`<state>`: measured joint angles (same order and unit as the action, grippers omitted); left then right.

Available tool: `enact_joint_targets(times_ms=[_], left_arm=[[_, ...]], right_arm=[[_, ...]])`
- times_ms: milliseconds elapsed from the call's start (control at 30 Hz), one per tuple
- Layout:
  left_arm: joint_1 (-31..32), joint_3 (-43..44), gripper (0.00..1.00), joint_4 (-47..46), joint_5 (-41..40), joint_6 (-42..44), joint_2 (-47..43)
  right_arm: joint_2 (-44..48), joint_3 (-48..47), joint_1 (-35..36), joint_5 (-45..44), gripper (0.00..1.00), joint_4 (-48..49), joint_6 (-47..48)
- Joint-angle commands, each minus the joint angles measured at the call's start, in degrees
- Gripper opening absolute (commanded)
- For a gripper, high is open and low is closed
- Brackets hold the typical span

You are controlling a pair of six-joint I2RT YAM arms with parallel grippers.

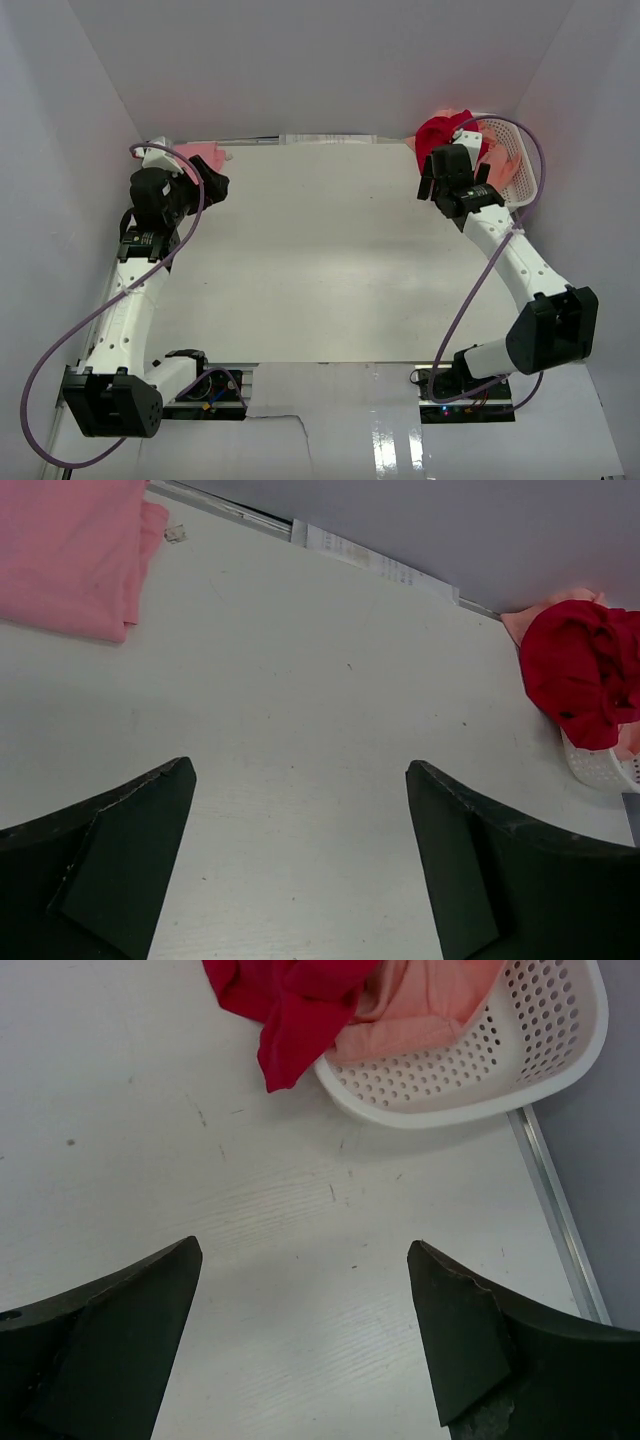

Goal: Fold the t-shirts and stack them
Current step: Grab crumpled tshirt from bin with the right arm

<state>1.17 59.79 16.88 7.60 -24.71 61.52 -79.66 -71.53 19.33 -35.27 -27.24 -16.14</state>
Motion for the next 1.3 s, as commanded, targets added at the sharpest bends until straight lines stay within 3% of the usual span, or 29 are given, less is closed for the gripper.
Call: enact_joint_targets(times_ms=[0,200,367,500,800,933,1067,1133,1167,1233,1267], left_arm=[[-0.3,-1.6,0.97,-0.5,-2.1,0.1,-0.5],[-0.3,-3.3,0.98,-2.8,1.7,0.8,-0.6],[-0.3,-3.9,0.97,-3.3,3.7,0.8,-0.6],[-0.3,-4.6,0.97,-3.9,3.4,1.0,-1.8],[-0.3,-6.1,0.96,-5.0,6.6,0.1,-2.4],[-0.3,-6.3,0.96,-5.2,6.7,-0.1,-2.4],[-0.3,-6.4,0.96,-5.6,7.9,-0.3,-1.8],[-0.3,-6.3,0.96,-5.6,8.5,-0.4,-1.2],[-0.3,-6.2,0.95,-5.6,8.7,-0.4,-0.8],[-0.3,-5.9,0.95,-5.5,8.7,-0.4,-0.4],[-0.3,-5.8,0.95,-5.5,8.4,-0.3,-0.4]], right_arm=[[-1.2,-4.8,-3.4,4.6,0.9,1.3,0.8],[-6.9,-6.9,-8.7,7.2,0.9,4.0,2.3],[-14.2,-7.1,-12.7,9.3,0.9,13.5,2.4],[-19.7,-9.8,-13.2,6.0,0.9,19.1,5.1],[-31.2,-15.7,-14.2,8.1,0.9,26.2,6.0],[-37.1,-22.3,-14.4,6.7,0.9,25.9,7.0],[-39.4,-25.9,-14.7,6.4,0.96,25.6,6.6],[-40.4,-27.3,-14.6,6.0,0.82,25.1,6.5],[-40.9,-29.4,-14.6,5.9,0.7,24.6,6.6],[-42.7,-31.5,-14.7,5.9,0.64,22.5,6.8],[-43.1,-33.1,-14.7,5.6,0.54,21.9,7.1]])
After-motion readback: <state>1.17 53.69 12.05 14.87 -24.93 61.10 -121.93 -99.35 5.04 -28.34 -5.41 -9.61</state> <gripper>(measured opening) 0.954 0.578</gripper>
